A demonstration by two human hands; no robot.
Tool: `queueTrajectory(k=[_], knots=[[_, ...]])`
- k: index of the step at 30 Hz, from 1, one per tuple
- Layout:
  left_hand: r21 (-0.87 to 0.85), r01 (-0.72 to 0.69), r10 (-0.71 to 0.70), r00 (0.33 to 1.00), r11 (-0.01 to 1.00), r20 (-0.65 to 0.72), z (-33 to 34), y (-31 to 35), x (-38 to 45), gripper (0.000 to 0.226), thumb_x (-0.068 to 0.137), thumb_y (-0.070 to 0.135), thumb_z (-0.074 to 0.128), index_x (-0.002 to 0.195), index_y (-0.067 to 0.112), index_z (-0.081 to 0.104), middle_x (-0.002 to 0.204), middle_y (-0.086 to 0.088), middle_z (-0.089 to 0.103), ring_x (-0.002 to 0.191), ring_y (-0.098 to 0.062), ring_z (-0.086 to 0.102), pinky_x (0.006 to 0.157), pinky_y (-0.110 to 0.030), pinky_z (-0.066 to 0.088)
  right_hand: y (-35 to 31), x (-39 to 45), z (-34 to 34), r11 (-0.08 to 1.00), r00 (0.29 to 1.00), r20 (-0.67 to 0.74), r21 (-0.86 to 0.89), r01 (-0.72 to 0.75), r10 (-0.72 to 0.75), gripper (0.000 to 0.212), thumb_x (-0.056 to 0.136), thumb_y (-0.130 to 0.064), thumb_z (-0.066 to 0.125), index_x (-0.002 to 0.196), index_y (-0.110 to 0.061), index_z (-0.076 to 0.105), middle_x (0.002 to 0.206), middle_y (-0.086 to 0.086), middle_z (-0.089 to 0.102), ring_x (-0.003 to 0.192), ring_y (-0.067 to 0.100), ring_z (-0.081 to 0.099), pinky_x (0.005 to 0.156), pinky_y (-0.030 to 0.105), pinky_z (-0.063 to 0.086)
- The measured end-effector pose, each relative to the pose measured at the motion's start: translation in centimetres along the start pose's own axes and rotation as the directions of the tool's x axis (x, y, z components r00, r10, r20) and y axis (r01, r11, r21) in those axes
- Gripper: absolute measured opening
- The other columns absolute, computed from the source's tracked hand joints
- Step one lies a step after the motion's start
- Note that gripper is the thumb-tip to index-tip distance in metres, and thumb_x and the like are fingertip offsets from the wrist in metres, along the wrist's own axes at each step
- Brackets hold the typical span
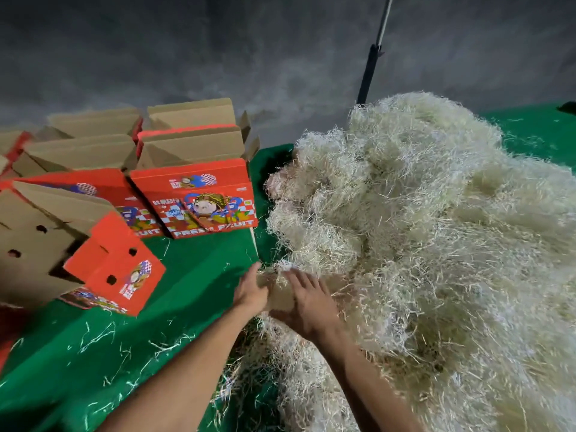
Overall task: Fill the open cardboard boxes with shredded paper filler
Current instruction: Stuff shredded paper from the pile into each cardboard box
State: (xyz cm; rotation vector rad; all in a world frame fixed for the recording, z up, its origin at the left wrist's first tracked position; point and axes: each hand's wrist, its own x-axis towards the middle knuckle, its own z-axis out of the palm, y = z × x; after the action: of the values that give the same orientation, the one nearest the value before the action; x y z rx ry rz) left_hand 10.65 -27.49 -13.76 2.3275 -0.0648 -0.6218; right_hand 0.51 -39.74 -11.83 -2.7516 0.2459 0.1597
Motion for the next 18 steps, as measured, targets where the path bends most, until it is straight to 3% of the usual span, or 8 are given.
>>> queueTrajectory(k=[2,4,5,8,11,12,15,18], knots=[[-0.130,0.137,-0.120,0.984,0.982,0.132,0.7,0.5,-0.3,0.055,0.103,0.034,0.048,0.153,0.034,0.026,0.153,-0.011,0.039,0.117,-0.034,0.060,0.073,-0.035,0.058,0.2,0.9,1.5,0.999,0.994,0.104,-0.045,-0.010,0.014,0.102,0.087,-0.063,0.059,0.158,-0.026,-0.003,0.165,0.004,-0.010,0.152,0.026,0.001,0.122,0.051,0.001],[-0.089,0.173,-0.151,0.964,0.981,0.217,1.7,0.9,-1.0,0.063,0.100,0.063,0.029,0.155,0.033,0.024,0.160,-0.007,0.029,0.141,-0.032,0.038,0.112,-0.050,0.037,0.2,1.0,3.2,0.996,0.982,0.186,-0.083,-0.029,0.044,0.097,0.098,-0.041,0.055,0.154,-0.021,-0.021,0.156,0.008,-0.027,0.151,0.029,0.000,0.119,0.047,0.008],[-0.075,0.170,-0.145,0.953,0.983,0.265,2.2,1.1,-1.5,0.069,0.097,0.071,0.019,0.155,0.034,0.023,0.162,-0.003,0.023,0.147,-0.028,0.027,0.117,-0.051,0.022,0.2,0.9,3.8,0.997,0.981,0.185,-0.065,-0.046,0.057,0.091,0.101,-0.025,0.050,0.152,-0.019,-0.025,0.156,0.010,-0.027,0.151,0.032,0.013,0.119,0.045,0.021],[-0.146,0.227,-0.163,0.921,0.963,0.354,3.8,1.2,-2.1,0.085,0.089,0.081,0.009,0.154,0.031,0.031,0.160,-0.006,0.027,0.147,-0.028,0.026,0.118,-0.050,0.018,-0.1,0.8,4.5,0.994,0.992,0.095,0.054,-0.094,0.089,0.085,0.097,-0.001,0.047,0.158,-0.011,-0.011,0.159,0.018,0.028,0.121,0.024,0.061,0.092,0.030,0.057],[-0.256,0.289,-0.212,0.934,0.922,0.289,3.8,1.3,-2.6,0.097,0.072,0.096,0.014,0.117,0.025,0.063,0.117,-0.012,0.063,0.098,-0.023,0.061,0.085,-0.038,0.048,-0.6,0.9,4.0,0.981,0.992,0.026,0.146,-0.125,0.122,0.079,0.099,-0.009,0.054,0.159,-0.012,0.003,0.110,0.009,0.066,0.076,0.015,0.069,0.065,0.027,0.059],[-0.300,0.291,-0.211,0.939,0.908,0.273,3.5,1.4,-2.7,0.095,0.065,0.100,0.016,0.106,0.028,0.063,0.104,-0.007,0.062,0.087,-0.018,0.060,0.079,-0.035,0.048,-0.9,0.9,3.6,0.968,0.992,0.011,0.217,-0.123,0.124,0.080,0.099,-0.017,0.059,0.159,-0.013,0.007,0.105,0.008,0.067,0.077,0.015,0.069,0.068,0.028,0.060],[-0.484,0.387,-0.259,0.915,0.785,0.310,2.1,1.8,-3.3,0.115,0.058,0.102,0.042,0.145,0.028,0.043,0.148,-0.010,0.044,0.131,-0.030,0.048,0.108,-0.052,0.036,-1.7,0.5,1.8,0.875,0.999,-0.007,0.483,-0.039,0.048,0.088,0.089,-0.043,0.065,0.157,-0.020,0.013,0.132,0.005,0.060,0.107,0.020,0.067,0.099,0.042,0.053],[-0.597,0.378,-0.241,0.923,0.708,0.299,-0.3,2.0,-4.1,0.119,0.051,0.088,0.069,0.145,0.019,0.042,0.123,-0.011,0.058,0.116,-0.029,0.056,0.104,-0.043,0.042,-1.5,-0.2,0.1,0.719,0.998,-0.061,0.693,0.051,-0.013,0.067,0.089,-0.049,0.047,0.151,-0.031,0.027,0.146,-0.001,0.049,0.122,0.013,0.056,0.104,0.048,0.048]])
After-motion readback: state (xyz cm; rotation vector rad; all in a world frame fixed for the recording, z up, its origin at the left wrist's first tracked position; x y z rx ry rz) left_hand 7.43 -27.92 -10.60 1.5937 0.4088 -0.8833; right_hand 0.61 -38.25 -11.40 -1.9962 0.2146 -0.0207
